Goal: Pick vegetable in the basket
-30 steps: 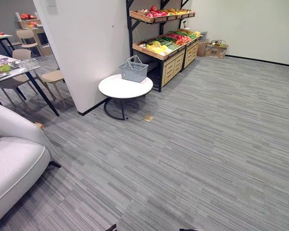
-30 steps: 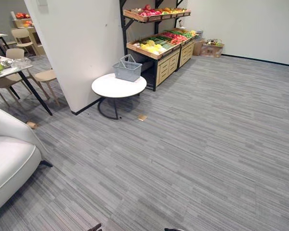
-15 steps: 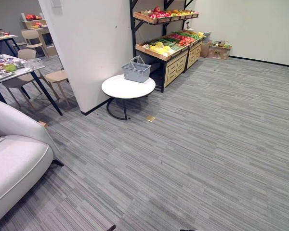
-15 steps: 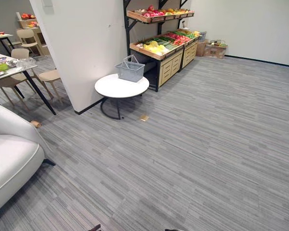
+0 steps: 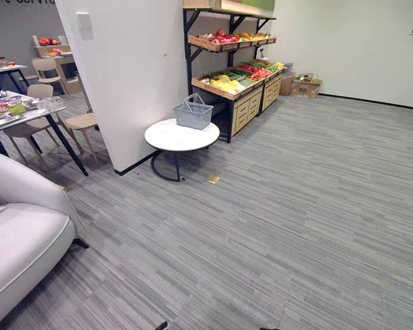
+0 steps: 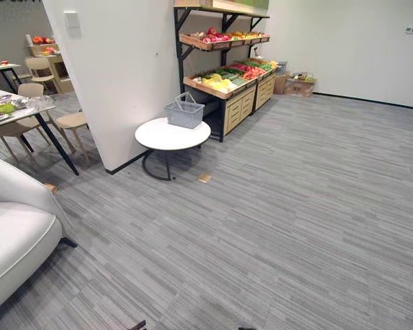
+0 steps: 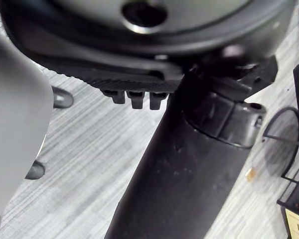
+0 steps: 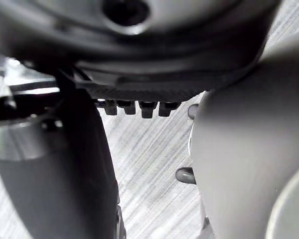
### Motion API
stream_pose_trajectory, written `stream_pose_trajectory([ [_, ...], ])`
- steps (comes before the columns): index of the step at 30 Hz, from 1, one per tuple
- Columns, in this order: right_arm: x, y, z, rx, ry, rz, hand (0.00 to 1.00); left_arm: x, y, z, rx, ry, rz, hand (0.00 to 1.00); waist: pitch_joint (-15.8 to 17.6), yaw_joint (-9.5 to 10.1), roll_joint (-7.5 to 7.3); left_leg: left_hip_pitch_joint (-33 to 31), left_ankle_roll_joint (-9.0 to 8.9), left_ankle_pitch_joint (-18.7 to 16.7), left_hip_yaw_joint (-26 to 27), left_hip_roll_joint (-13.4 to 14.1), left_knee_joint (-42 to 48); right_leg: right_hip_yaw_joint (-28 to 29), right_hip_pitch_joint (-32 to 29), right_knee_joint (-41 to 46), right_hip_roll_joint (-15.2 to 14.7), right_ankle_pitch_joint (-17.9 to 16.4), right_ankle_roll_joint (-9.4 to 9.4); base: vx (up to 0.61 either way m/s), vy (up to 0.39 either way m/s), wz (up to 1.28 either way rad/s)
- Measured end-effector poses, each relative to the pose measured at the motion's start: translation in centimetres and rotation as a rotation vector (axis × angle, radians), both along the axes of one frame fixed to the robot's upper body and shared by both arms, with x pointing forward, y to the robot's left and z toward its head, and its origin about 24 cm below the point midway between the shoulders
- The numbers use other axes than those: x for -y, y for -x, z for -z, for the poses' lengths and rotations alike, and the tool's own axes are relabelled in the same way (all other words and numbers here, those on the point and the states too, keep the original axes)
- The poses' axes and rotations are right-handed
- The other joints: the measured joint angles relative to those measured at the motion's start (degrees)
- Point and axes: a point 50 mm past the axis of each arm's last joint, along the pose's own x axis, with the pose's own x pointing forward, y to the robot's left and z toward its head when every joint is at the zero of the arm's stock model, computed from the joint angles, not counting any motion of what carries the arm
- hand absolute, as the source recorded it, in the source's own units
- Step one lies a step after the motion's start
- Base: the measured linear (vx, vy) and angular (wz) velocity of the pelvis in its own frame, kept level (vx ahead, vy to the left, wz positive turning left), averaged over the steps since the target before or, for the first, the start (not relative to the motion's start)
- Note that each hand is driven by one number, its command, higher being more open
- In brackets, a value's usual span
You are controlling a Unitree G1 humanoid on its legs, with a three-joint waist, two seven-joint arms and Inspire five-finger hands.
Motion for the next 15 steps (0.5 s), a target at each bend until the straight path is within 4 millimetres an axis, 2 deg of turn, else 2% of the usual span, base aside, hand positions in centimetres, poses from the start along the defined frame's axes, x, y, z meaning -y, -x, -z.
stream_pose_trajectory([
  [1,0.0,-0.1,-0.1,0.007,-0.005,0.009,1.0,-0.1,0.0,0.0,0.001,-0.002,0.0,1.0,0.2,0.0,-0.21,0.2,0.39,-0.2,0.0,-0.4,0.0,-0.3,-1.1,2.9,-1.0,-0.7,0.69,-0.11,0.071,0.25],
  [2,0.3,-0.6,-0.3,0.031,0.001,0.009,1.0,-0.2,-0.1,-0.1,0.004,-0.005,-0.003,1.0,0.9,-0.02,-0.05,0.5,1.44,-0.9,0.6,-0.9,0.0,-0.6,-4.4,10.7,-2.9,-1.1,1.11,-0.12,0.091,0.29],
  [3,0.6,-1.4,-0.6,0.063,0.006,0.012,1.0,-0.5,-0.3,-0.2,0.012,-0.015,-0.001,1.0,1.8,-0.14,-0.71,1.1,2.9,-1.0,0.9,-1.6,0.0,-1.0,-7.9,19.1,-5.1,-0.5,0.16,-0.17,0.119,0.33],
  [4,0.6,-1.7,-0.7,0.079,0.002,0.021,1.0,-1.0,-0.4,-0.3,0.014,-0.026,-0.003,1.0,2.5,-0.21,-0.98,1.9,3.71,-0.7,1.1,-1.6,0.1,-1.0,-9.5,22.8,-6.1,-0.3,-0.6,-0.15,0.102,0.29],
  [5,0.6,-1.8,-0.8,0.088,-0.006,0.031,1.0,-1.3,-0.3,-0.3,0.009,-0.031,-0.011,1.0,2.6,-0.21,-1.28,2.2,3.77,-0.7,1.5,-1.3,0.4,-1.1,-10.2,24.0,-6.4,-1.1,-1.26,-0.18,0.091,0.18],
  [7,0.6,-1.8,-0.8,0.095,-0.006,0.029,1.0,-2.0,0.2,-0.3,-0.004,-0.049,-0.025,1.0,2.7,-0.21,-1.17,2.0,4.02,-0.9,2.1,-0.9,0.9,-1.2,-11.2,20.9,-6.1,-1.3,-1.64,-0.16,0.068,-0.03],
  [8,0.7,-1.9,-0.8,0.102,-0.005,0.026,1.0,-2.4,0.6,-0.2,-0.022,-0.058,-0.025,1.0,3.0,-0.3,-0.85,1.4,4.1,-1.2,2.4,-0.4,1.6,-1.2,-11.5,15.8,-5.3,-1.2,-1.5,-0.13,0.065,-0.23],
  [9,0.8,-2.1,-0.9,0.106,-0.004,0.023,1.0,-2.6,1.1,-0.1,-0.045,-0.059,-0.029,1.0,3.3,-0.27,-0.34,0.5,3.65,-2.2,3.0,0.6,3.3,-1.3,-11.3,8.7,-4.2,0.5,-0.06,-0.1,0.058,-0.27],
  [10,0.8,-2.1,-0.9,0.104,-0.003,0.023,1.0,-2.6,1.5,0.0,-0.057,-0.058,-0.03,1.0,3.5,-0.2,-0.12,-0.1,3.32,-2.8,3.3,1.2,4.4,-1.4,-11.0,4.2,-3.6,2.1,0.43,-0.06,0.059,-0.35],
  [11,0.8,-1.9,-0.8,0.097,-0.003,0.024,1.0,-2.6,2.1,0.1,-0.074,-0.052,-0.041,1.0,3.6,-0.01,-0.09,-1.2,2.44,-4.0,3.7,1.9,6.5,-1.9,-10.5,-4.0,-3.1,5.3,1.25,-0.03,0.039,-0.31],
  [13,0.8,-2.2,-0.9,0.106,-0.008,0.032,1.0,-3.0,2.4,0.1,-0.081,-0.055,-0.06,1.0,4.2,0.3,-0.77,-1.5,1.12,-5.6,3.9,2.0,8.5,-2.3,-10.9,-7.5,-4.3,6.5,2.5,0.06,0.001,-0.21],
  [14,0.9,-2.1,-0.9,0.105,-0.022,0.06,1.0,-3.3,2.4,0.0,-0.082,-0.063,-0.058,1.0,4.7,0.61,-1.64,-0.7,-0.15,-7.4,3.9,2.3,10.0,-3.8,-10.7,-7.9,-6.2,6.6,2.54,0.17,-0.06,-0.07],
  [15,1.0,-2.0,-0.9,0.101,-0.023,0.066,1.0,-3.4,2.5,0.0,-0.085,-0.069,-0.048,1.0,4.7,0.78,-1.75,-0.2,-0.63,-8.2,4.0,2.7,10.7,-4.5,-10.4,-7.9,-6.6,6.6,2.51,0.24,-0.121,-0.01],
])
